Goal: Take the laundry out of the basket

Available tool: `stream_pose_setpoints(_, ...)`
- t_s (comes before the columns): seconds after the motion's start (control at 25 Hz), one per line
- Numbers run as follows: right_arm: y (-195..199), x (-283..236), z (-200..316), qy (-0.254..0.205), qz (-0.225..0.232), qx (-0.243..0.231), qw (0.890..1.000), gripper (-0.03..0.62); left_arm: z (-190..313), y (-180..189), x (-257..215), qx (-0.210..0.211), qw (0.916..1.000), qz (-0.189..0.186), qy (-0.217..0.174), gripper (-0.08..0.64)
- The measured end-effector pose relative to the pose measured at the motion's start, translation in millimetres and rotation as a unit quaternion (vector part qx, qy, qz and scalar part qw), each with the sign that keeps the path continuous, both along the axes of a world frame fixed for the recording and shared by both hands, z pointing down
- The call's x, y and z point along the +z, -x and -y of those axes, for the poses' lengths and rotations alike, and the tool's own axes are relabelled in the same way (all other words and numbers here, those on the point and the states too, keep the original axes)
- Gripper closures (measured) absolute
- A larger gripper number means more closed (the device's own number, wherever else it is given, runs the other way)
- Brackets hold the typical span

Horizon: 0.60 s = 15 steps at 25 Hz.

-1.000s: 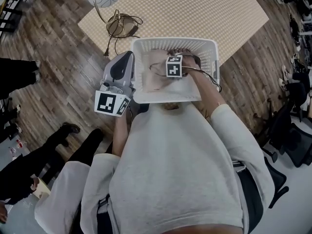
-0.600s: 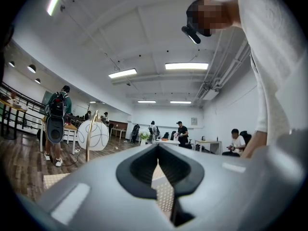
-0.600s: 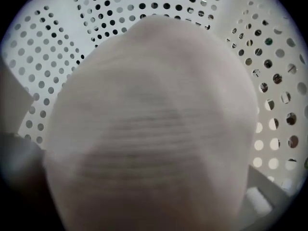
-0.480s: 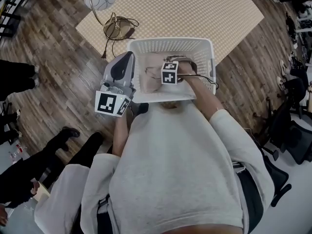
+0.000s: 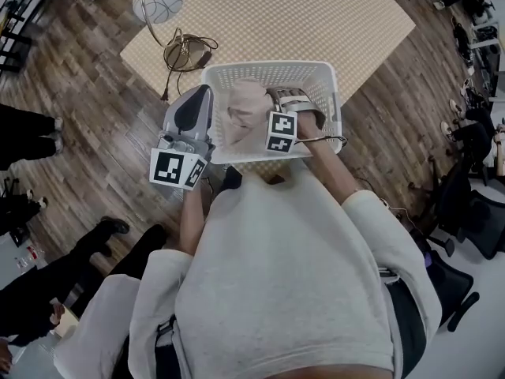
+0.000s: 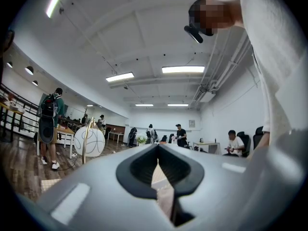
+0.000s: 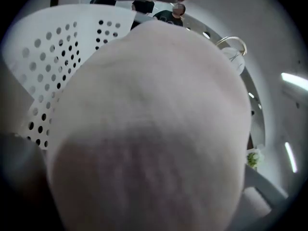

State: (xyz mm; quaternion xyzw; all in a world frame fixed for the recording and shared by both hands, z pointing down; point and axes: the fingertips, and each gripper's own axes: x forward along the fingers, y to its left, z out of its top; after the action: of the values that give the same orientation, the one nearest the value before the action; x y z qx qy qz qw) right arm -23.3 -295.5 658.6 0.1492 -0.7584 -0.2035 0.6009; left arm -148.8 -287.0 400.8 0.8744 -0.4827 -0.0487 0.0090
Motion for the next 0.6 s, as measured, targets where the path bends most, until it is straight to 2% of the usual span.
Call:
stream_pose_setpoints(0.2,-13,-96,30,-0.136,0.023,0.012,0.990,0.347,4,-13,-9,0.018,0.9998,-0.001,-0.012,0.554)
stream_pose_setpoints(0.36,-25,-151,44,-0.200,0.041,0.018,0.979,0.345,6,-30,-17,0.036,0.9991,0.001,-0.021,0.552)
stream_pose_setpoints(0.48,-32,-164,47,-0.200,0.083,0.041,0.975,0.345,7,-42,-23,0.044,0.9986,0.005,-0.027,0.554)
stream_pose_setpoints(0.6,-37,-159,44,-0.147,0.171,0.096,0.970,0.345,7,-47,-26,0.045,0.9985,0.010,-0.031,0.554)
